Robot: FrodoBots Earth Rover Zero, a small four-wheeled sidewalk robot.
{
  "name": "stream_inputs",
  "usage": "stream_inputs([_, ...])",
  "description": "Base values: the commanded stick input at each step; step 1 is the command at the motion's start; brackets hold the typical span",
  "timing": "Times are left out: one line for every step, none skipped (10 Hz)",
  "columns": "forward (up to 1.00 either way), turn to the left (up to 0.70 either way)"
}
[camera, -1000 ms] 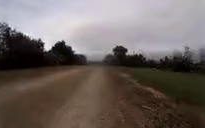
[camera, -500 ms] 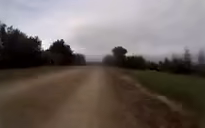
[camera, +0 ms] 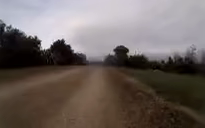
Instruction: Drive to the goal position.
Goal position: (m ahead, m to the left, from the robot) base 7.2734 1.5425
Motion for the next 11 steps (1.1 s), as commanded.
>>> stream_inputs([0.85, 0.00])
stream_inputs([0.85, 0.00])
stream_inputs([0.85, 0.00])
stream_inputs([0.85, 0.00])
stream_inputs([0.85, 0.00])
stream_inputs([0.85, 0.00])
stream_inputs([0.85, 0.00])
stream_inputs([0.85, 0.00])
stream_inputs([0.85, 0.00])
stream_inputs([0.85, 0.00])
stream_inputs([0.85, 0.00])
